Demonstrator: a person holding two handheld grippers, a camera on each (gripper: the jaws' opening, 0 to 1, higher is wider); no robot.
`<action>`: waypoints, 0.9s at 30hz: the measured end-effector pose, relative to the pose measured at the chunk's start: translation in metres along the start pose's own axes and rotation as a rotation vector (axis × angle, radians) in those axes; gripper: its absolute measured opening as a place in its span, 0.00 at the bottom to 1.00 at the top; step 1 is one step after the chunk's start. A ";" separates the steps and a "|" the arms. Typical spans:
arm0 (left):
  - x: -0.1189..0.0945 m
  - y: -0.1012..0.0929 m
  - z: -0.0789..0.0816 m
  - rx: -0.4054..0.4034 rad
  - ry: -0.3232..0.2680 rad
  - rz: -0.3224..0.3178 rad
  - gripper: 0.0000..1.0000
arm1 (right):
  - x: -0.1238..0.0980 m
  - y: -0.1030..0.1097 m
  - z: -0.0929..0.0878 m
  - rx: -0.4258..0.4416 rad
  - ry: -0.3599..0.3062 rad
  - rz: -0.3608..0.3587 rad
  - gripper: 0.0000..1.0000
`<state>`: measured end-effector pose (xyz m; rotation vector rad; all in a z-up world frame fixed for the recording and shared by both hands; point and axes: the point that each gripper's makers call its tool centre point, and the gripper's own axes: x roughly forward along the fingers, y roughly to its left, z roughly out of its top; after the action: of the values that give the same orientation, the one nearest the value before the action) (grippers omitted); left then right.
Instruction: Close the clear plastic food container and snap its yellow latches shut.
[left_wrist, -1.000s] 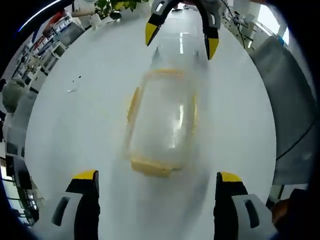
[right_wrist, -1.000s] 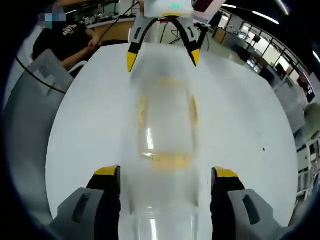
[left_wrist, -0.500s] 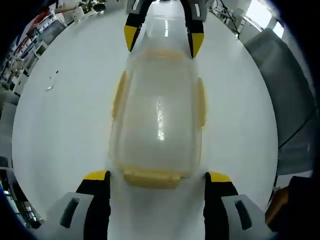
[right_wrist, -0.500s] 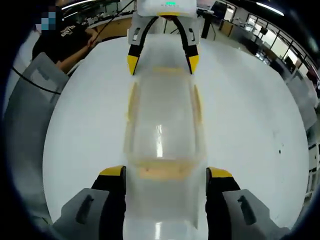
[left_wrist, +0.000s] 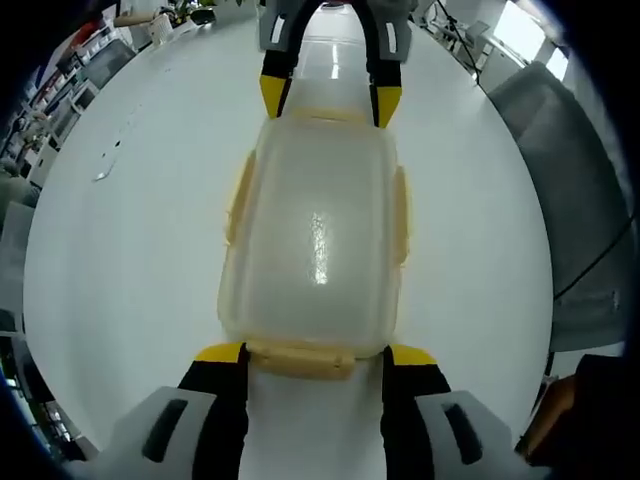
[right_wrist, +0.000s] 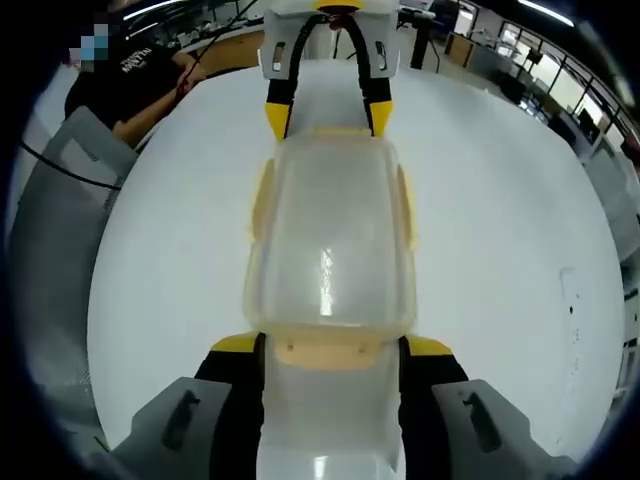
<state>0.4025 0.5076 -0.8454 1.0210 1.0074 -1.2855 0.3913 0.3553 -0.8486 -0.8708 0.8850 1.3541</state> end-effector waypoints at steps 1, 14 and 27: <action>-0.001 -0.001 -0.001 0.006 0.004 -0.001 0.46 | 0.000 0.000 0.000 -0.004 -0.001 0.003 0.50; -0.004 -0.009 -0.004 0.001 0.070 0.001 0.34 | -0.003 0.007 -0.006 -0.063 0.019 0.027 0.37; -0.001 -0.011 -0.002 -0.010 0.127 0.004 0.34 | -0.004 0.008 -0.004 -0.024 0.041 0.018 0.35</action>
<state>0.3915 0.5096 -0.8457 1.1078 1.1062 -1.2228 0.3834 0.3500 -0.8473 -0.9133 0.9116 1.3689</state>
